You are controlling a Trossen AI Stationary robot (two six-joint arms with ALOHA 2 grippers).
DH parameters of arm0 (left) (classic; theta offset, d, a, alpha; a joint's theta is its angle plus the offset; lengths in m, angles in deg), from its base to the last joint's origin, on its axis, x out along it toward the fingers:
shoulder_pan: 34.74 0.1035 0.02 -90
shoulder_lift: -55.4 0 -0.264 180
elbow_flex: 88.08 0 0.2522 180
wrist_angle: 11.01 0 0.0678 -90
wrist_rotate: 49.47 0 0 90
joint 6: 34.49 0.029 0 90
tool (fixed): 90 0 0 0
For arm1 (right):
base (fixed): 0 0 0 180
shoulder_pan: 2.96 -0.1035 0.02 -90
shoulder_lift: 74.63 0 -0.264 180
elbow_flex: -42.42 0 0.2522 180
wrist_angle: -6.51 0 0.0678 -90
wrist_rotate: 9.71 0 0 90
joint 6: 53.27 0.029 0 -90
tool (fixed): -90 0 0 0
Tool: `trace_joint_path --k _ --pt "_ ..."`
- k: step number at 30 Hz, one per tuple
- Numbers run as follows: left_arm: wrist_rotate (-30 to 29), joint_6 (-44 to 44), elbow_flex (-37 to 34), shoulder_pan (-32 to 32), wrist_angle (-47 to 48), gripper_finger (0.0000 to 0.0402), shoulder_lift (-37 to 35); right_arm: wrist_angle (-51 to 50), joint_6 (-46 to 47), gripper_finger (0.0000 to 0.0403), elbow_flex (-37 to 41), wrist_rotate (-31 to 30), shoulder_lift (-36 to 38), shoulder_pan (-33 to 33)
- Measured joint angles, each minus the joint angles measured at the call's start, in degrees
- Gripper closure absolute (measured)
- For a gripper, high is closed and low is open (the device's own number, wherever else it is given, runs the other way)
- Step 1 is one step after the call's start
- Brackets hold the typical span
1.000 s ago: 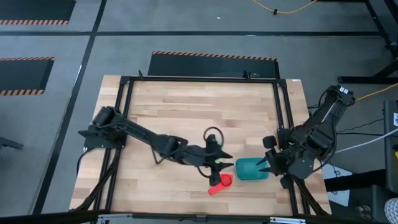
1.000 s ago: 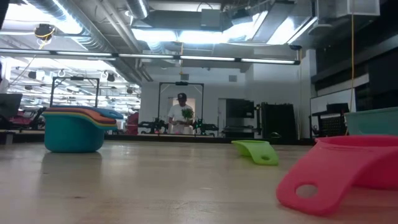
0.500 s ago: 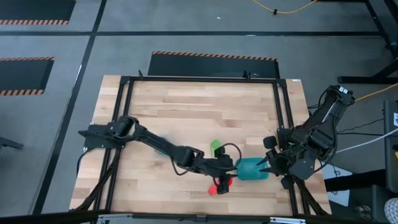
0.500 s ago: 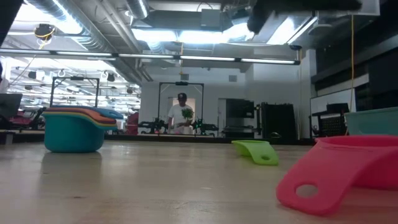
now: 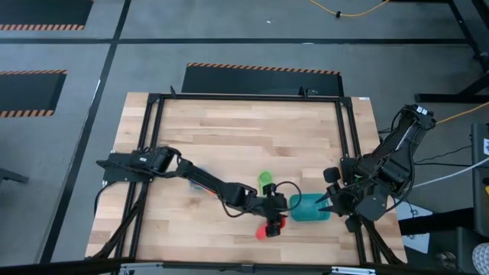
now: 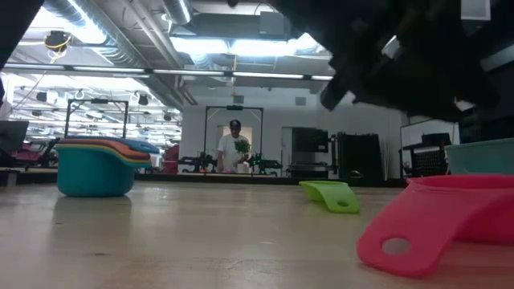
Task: Nest measuring cups in basket
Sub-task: Stack the red measuring nest cup into the blue measuring nest cup
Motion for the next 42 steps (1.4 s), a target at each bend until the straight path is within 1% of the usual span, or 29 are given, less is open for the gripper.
trace_joint_path --k 4,10,17,27,30,32,38,42 --pt "0.8 0.0 0.0 0.1 -0.1 0.0278 1.0 0.0 0.1 0.0291 0.0 0.0 0.0 0.0" --pt "0.6 0.0 0.0 0.2 5.4 0.0278 1.1 0.0 0.0 0.0291 0.0 0.0 0.0 0.0" --pt "0.7 0.0 -0.1 0.4 6.6 0.0278 1.1 0.1 0.0 0.0291 0.0 0.0 0.0 0.0" --pt "0.8 0.0 0.0 0.4 5.7 0.0278 2.0 0.2 -0.1 0.0291 0.0 0.0 0.0 0.0" --pt "2.1 0.0 0.0 0.5 4.8 0.0278 3.1 0.3 -0.1 0.0291 0.0 0.0 0.0 0.0" --pt "2.3 0.0 -0.1 0.6 5.7 0.0278 3.3 0.3 -0.1 0.0291 0.0 0.0 0.0 0.0" --pt "1.5 0.0 -0.1 0.7 5.0 0.0278 3.3 0.3 -0.3 0.0291 0.0 0.0 0.0 0.0" --pt "3.1 0.0 -0.1 0.8 5.4 0.0278 3.3 0.4 -0.2 0.0291 0.0 0.0 0.0 0.0"
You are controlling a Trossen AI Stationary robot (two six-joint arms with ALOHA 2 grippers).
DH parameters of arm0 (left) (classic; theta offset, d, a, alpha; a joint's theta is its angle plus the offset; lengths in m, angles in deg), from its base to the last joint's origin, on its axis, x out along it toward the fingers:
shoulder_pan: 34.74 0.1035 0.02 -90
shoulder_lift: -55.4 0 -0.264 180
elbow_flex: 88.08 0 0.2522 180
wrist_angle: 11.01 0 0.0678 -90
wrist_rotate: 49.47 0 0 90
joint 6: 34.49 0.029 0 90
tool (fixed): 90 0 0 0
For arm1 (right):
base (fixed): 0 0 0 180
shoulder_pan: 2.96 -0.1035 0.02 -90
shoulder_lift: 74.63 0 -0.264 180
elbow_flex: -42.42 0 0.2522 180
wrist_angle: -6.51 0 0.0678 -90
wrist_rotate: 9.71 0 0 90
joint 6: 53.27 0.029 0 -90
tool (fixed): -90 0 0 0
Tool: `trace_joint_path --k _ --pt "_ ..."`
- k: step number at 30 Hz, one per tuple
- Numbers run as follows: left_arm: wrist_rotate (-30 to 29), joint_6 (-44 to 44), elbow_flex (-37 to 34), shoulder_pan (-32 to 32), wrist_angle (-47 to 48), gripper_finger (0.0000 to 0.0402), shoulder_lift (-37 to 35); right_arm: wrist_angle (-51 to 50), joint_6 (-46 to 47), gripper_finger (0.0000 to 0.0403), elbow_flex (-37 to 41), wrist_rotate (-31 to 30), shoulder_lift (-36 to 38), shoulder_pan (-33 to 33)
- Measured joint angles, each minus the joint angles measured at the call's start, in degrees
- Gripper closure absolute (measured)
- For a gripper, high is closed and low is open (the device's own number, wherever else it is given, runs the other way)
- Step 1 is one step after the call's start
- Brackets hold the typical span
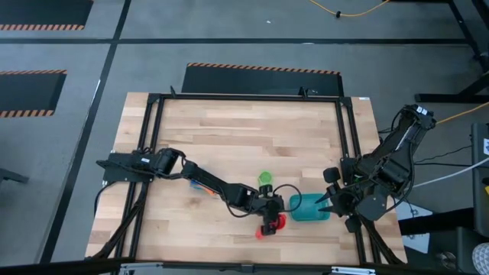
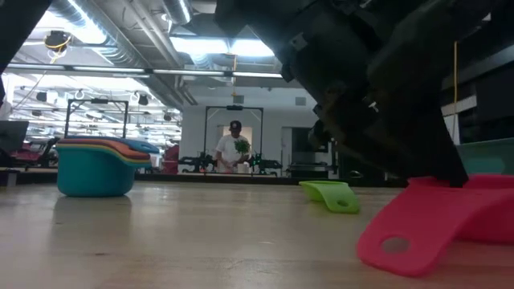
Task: Nest measuring cups in basket
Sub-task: Stack the red measuring nest cup into the blue measuring nest cup
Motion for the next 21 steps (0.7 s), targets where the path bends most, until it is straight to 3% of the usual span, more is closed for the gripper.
trace_joint_path --k 10,21 --pt "2.3 -0.1 0.0 0.0 1.1 0.0289 0.0 0.0 0.0 0.0291 0.0 0.0 0.0 0.0" --pt "2.2 -1.5 0.0 0.0 1.1 0.0388 0.0 0.0 0.1 0.0291 0.0 0.0 0.0 0.0"
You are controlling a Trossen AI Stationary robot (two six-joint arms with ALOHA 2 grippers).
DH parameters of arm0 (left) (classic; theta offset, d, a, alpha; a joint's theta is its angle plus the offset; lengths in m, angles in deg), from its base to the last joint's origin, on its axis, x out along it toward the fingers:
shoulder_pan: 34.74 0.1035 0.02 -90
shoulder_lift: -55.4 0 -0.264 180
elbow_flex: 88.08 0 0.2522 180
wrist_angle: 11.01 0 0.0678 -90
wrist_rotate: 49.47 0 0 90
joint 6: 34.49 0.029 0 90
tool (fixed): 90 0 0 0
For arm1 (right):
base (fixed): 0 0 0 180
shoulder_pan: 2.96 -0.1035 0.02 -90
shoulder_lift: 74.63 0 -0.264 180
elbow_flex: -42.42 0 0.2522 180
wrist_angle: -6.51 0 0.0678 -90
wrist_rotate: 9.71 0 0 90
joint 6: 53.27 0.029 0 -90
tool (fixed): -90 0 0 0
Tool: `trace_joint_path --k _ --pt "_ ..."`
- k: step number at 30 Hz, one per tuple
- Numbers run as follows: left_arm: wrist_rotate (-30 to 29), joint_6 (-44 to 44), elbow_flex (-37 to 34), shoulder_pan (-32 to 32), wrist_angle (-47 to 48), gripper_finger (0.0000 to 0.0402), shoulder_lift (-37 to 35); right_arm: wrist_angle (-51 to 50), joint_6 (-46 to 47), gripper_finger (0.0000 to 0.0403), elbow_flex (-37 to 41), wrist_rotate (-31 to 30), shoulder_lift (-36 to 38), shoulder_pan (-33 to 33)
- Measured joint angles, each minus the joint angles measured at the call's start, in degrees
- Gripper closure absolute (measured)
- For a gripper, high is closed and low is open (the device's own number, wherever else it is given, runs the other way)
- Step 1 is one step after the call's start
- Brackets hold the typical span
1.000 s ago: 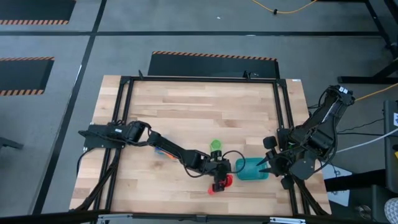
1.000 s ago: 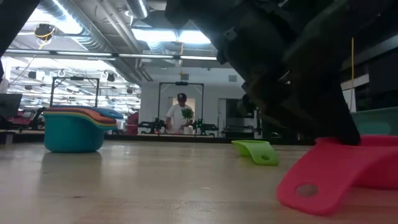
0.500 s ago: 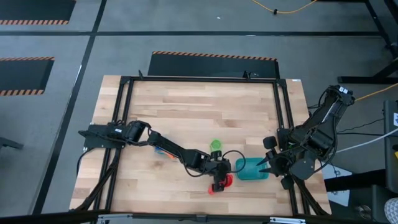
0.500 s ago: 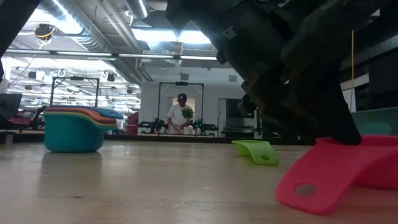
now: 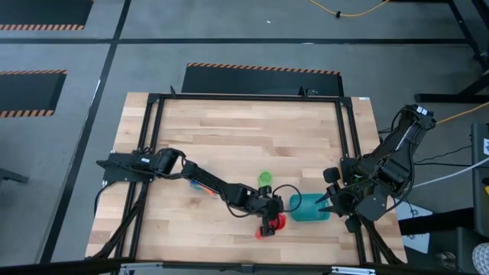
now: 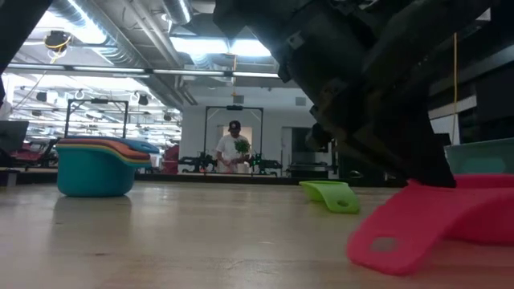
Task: Nest measuring cups in basket
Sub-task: Stack the red measuring nest cup into the blue measuring nest cup
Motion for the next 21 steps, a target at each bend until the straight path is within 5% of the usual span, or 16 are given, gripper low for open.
trace_joint_path --k 12,21 --pt "-8.6 -12.1 0.0 -3.3 -1.4 0.0396 -1.9 0.0 0.0 0.0291 0.0 0.0 0.0 0.0" --pt "-24.3 -20.3 0.0 -8.4 7.5 0.0398 -13.8 0.3 0.0 0.0291 0.0 0.0 -0.2 0.0"
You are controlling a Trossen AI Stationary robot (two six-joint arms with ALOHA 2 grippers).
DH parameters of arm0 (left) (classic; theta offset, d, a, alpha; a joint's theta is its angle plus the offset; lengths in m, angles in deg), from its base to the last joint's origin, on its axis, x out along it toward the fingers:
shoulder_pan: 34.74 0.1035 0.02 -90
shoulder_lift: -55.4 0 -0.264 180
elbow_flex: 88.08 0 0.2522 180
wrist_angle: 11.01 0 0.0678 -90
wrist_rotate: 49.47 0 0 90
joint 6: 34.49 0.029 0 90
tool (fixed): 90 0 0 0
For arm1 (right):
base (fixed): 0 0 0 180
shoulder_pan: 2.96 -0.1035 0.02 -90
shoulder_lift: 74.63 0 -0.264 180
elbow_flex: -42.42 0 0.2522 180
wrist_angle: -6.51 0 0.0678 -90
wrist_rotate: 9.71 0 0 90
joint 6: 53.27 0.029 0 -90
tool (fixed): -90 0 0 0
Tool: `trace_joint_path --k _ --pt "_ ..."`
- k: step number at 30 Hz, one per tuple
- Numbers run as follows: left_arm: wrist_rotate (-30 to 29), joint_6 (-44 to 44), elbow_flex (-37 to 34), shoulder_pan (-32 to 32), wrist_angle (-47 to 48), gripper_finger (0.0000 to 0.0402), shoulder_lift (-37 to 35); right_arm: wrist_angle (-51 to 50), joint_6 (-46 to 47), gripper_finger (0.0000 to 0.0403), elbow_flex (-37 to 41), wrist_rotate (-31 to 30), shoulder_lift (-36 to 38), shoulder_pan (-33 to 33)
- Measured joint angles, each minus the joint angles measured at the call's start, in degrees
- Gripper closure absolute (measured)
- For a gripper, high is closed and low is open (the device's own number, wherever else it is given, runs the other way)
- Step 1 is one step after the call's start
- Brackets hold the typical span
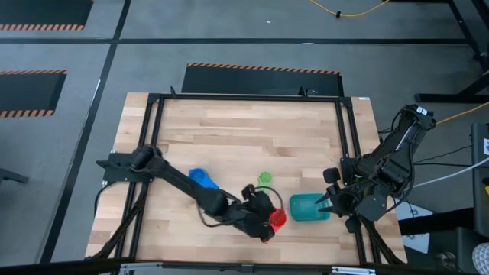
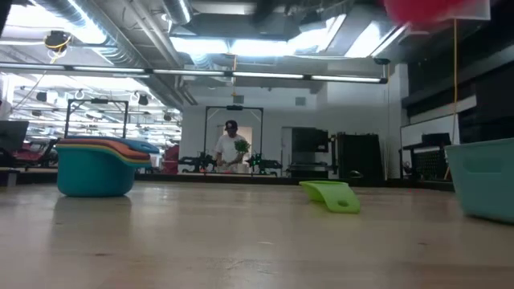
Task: Nest measuring cups in basket
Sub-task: Stack the red measuring nest cup into the blue measuring nest cup
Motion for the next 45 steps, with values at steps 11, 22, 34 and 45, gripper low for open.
trace_joint_path --k 11,22,34,45 --pt "-29.6 -26.5 0.1 -8.6 26.3 0.0398 -14.9 0.9 -3.9 0.0291 0.0 -5.7 -0.2 0.1" --pt "-9.6 -65.0 0.0 -7.7 70.2 0.0398 -17.5 1.1 -5.8 0.0291 0.0 -11.1 -0.2 0.2" --pt "-2.3 -75.9 -9.5 -4.8 71.1 0.0397 -18.5 1.1 -6.0 0.0291 0.0 -11.0 -0.3 0.1" --pt "7.6 -83.8 -20.2 -3.5 70.2 0.0396 -18.6 1.1 -6.0 0.0291 0.0 -10.6 -0.3 0.1"
